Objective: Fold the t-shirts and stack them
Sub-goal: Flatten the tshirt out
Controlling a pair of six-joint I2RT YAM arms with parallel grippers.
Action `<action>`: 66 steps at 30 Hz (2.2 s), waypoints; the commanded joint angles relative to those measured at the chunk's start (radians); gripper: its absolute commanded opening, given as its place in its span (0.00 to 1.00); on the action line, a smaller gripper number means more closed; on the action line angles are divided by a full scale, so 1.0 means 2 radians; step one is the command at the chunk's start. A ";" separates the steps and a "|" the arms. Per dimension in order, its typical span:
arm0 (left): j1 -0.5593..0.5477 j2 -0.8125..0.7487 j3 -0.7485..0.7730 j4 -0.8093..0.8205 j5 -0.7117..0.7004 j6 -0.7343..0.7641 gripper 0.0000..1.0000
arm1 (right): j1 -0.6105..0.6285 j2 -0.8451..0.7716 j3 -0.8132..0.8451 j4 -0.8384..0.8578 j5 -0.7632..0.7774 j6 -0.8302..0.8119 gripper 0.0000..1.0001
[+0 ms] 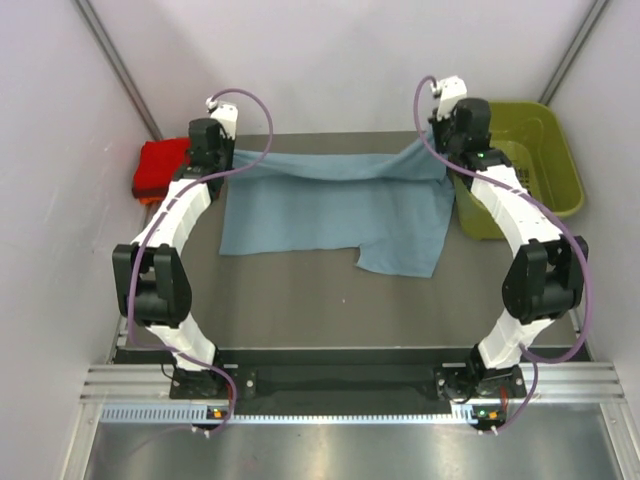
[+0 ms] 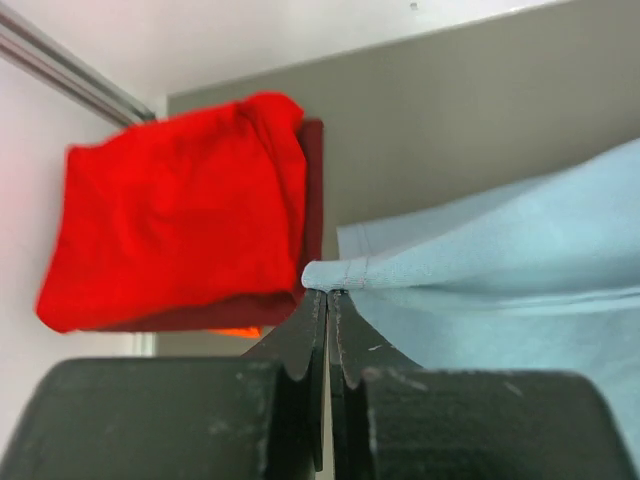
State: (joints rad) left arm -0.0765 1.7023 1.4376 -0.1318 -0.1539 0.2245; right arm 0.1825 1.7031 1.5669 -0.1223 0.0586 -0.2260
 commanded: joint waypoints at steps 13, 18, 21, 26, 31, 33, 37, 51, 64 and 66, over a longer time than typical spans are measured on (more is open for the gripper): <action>0.002 -0.233 -0.003 -0.023 0.065 -0.005 0.00 | 0.006 -0.173 0.155 -0.086 0.003 0.037 0.00; 0.002 -0.352 -0.004 -0.054 0.075 0.005 0.00 | 0.008 -0.276 0.181 -0.124 0.008 0.042 0.00; 0.002 -0.414 -0.002 -0.074 0.094 0.001 0.00 | 0.007 -0.334 0.185 -0.147 0.009 0.042 0.00; 0.002 -0.489 0.012 -0.051 0.086 0.008 0.00 | -0.036 -0.394 0.224 -0.154 -0.001 0.067 0.00; 0.002 -0.474 0.091 -0.032 0.033 0.016 0.00 | -0.068 -0.375 0.359 -0.157 -0.006 0.078 0.00; 0.002 -0.473 0.111 -0.022 0.029 0.018 0.00 | -0.074 -0.362 0.400 -0.153 -0.008 0.082 0.00; 0.003 -0.469 0.135 -0.006 0.026 0.021 0.00 | -0.081 -0.364 0.399 -0.130 -0.011 0.084 0.00; 0.004 -0.416 -0.054 -0.032 0.052 0.060 0.00 | -0.082 -0.369 0.090 -0.050 -0.027 0.053 0.00; 0.003 -0.190 -0.127 0.061 0.049 0.095 0.00 | -0.040 -0.100 0.064 -0.003 -0.062 0.010 0.00; 0.003 -0.155 -0.118 0.062 0.042 0.091 0.00 | -0.029 -0.050 0.059 0.004 -0.064 -0.007 0.00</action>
State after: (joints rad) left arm -0.0772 1.3201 1.1820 -0.1135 -0.0460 0.3882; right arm 0.0856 1.5414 1.6760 -0.1928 -0.0479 -0.1631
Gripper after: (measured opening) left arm 0.012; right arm 0.010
